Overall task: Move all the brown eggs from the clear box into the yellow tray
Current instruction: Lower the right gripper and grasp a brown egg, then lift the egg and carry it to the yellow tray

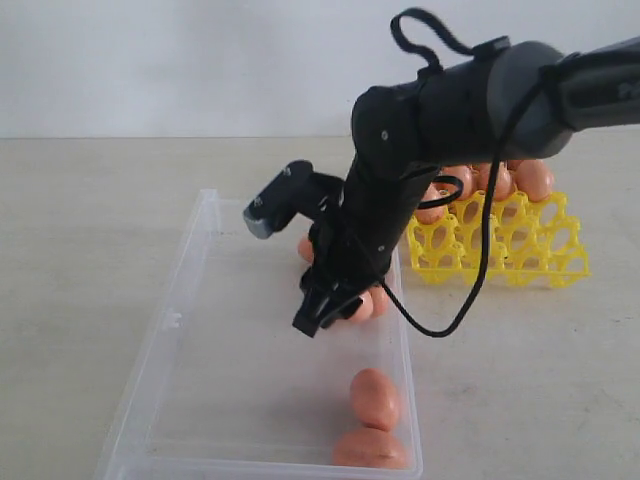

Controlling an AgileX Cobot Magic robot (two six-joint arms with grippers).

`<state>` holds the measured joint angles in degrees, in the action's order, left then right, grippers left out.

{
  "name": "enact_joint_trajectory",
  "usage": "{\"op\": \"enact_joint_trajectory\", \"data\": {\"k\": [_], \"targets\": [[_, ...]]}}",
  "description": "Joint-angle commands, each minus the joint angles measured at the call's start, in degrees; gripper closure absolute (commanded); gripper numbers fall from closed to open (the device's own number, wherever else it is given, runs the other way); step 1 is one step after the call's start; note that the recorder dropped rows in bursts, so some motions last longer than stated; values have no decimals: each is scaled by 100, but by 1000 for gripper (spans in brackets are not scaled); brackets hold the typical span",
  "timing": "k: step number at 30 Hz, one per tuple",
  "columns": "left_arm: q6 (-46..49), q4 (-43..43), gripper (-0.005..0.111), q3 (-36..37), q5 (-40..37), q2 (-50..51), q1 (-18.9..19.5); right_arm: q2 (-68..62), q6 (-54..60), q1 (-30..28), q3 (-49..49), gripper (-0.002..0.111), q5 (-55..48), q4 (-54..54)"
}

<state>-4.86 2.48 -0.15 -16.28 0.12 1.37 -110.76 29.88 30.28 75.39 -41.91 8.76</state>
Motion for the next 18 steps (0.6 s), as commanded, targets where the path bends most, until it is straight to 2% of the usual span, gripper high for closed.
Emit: {"op": "enact_joint_trajectory", "data": {"k": [1,5,10,14,18], "targets": [[13,-14,103,15,37,-12,20,382,-2,4,-2,108,350,387],[13,-14,103,15,37,-12,20,487,-2,-14,-2,108,882,874],[13,-14,103,15,37,-12,20,636,-2,-371,-172,108,2137,2819],[13,-14,103,15,37,-12,20,848,23,-836,-920,108,3449,4509],[13,-14,103,15,37,-12,20,1169,-80,-1440,-2038,108,4781,4944]]}}
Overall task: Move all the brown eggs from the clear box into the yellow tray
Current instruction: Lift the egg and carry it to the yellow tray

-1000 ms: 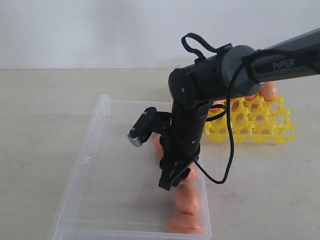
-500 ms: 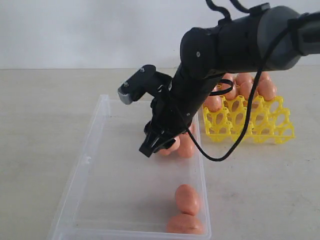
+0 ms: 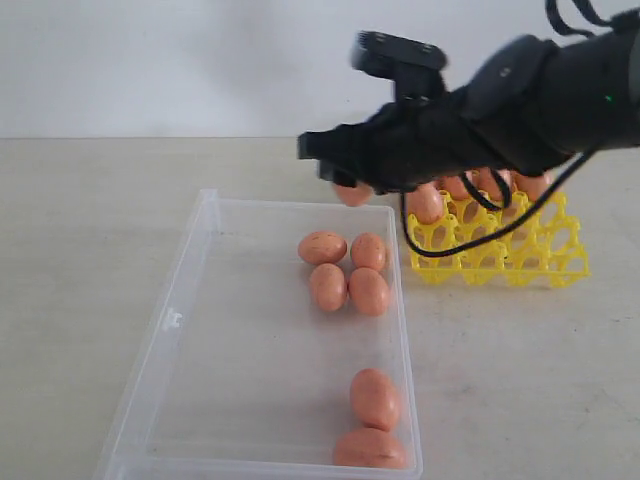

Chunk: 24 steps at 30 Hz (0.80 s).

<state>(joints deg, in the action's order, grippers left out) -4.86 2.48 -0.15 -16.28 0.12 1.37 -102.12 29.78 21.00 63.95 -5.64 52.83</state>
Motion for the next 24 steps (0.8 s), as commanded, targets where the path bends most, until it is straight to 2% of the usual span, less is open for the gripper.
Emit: {"op": "enact_joint_trajectory", "data": {"k": [1,5,9,11,14,17,19,21,23,24], "targets": [[13,-14,103,15,37,-12,20,393,-118,-701,-1121,108,1364,538],[13,-14,103,15,37,-12,20,669,-544,-1454,-1526,108,1933,-96],[13,-14,103,15,37,-12,20,912,-1035,-2066,-1526,108,2371,-1599],[13,-14,103,15,37,-12,20,1019,-1035,-2179,-1526,108,2692,-2029],[13,-14,103,15,37,-12,20,1090,-955,-2189,-1526,108,3536,-2066],[13,-14,103,15,37,-12,20,1090,-1288,-2189,-1526,108,4786,-2041],[13,-14,103,15,37,-12,20,1090,-2129,-2200,-1526,108,5376,-2041],[13,-14,103,15,37,-12,20,1090,-3428,-2215,-1526,108,5405,-2357],[13,-14,103,15,37,-12,20,1077,-4829,-2317,-1526,108,5085,-3307],[13,-14,103,15,37,-12,20,1005,-5761,-2432,-1504,108,4989,-4476]]}}
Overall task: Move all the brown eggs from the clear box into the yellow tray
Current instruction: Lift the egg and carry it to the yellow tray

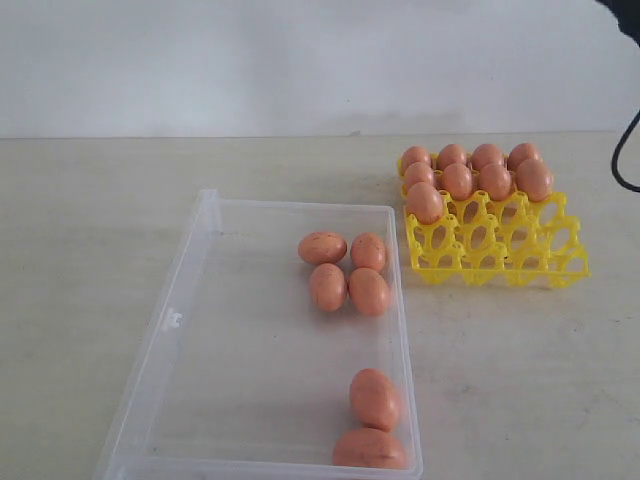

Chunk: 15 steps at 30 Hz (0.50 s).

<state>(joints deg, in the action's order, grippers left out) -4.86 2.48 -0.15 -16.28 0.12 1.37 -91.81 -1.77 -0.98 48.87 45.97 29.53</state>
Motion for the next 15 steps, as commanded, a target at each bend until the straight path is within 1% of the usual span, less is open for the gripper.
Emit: {"op": "enact_joint_trajectory", "data": {"k": [1,3,5,6,7,8,9,10,11,12,14,15], "targets": [[13,-14,103,15,37,-12,20,-121,-3620,-331,48,108,-99,-2995],[13,-14,103,15,37,-12,20,-535,-5392,-644,297,108,434,-5093],[13,-14,103,15,37,-12,20,-1046,-6505,-1002,668,108,1110,-6496],[13,-14,103,15,37,-12,20,-1347,-7010,-1170,882,108,1484,-7013],[13,-14,103,15,37,-12,20,-1928,-7688,-1446,1266,108,2269,-7648],[13,-14,103,15,37,-12,20,-2190,-7917,-1572,1424,108,2399,-7882],[13,-14,103,15,37,-12,20,-2543,-8263,-1719,1656,108,2399,-8344],[13,-14,103,15,37,-12,20,-2685,-8286,-1747,1752,108,2399,-8707],[13,-14,103,15,37,-12,20,-2878,-8080,-1781,1885,108,2399,-9330],[13,-14,103,15,37,-12,20,-2956,-7964,-1781,1929,108,2399,-9584],[13,-14,103,15,37,-12,20,-3068,-7536,-1728,1919,108,2399,-9798],[13,-14,103,15,37,-12,20,-3084,-7332,-1661,1919,108,2151,-9812]]}}
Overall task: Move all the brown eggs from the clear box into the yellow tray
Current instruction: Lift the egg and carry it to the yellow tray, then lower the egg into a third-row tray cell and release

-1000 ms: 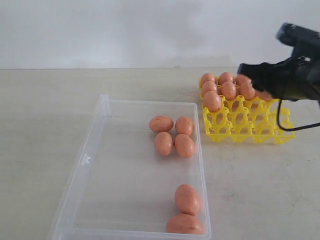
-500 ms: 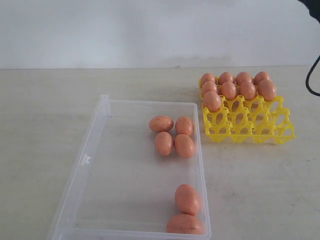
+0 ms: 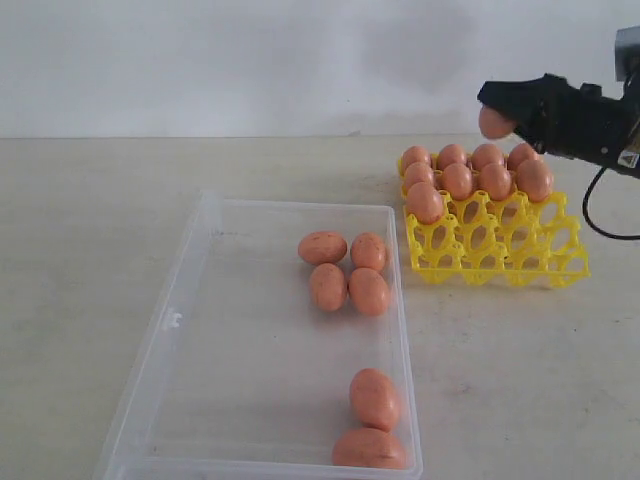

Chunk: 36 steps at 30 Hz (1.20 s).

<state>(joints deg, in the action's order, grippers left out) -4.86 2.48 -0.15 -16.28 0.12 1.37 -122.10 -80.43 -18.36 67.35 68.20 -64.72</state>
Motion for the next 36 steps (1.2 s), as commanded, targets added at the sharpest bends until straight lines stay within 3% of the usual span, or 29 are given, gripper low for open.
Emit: {"op": "enact_joint_trajectory", "data": {"k": [1,5,9,30,33,36], "targets": [[13,-14,103,15,37,-12,20,-54,798,130,72,108,-265,-413],[13,-14,103,15,37,-12,20,-54,1930,429,72,108,-1027,-851],[13,-14,103,15,37,-12,20,-54,1944,580,72,108,-1832,-1375],[13,-14,103,15,37,-12,20,-440,2217,583,72,108,-2090,-902],[13,-14,103,15,37,-12,20,-440,2227,583,72,98,-2090,-795],[13,-14,103,15,37,-12,20,-440,2227,583,72,75,-1954,-755]]}}
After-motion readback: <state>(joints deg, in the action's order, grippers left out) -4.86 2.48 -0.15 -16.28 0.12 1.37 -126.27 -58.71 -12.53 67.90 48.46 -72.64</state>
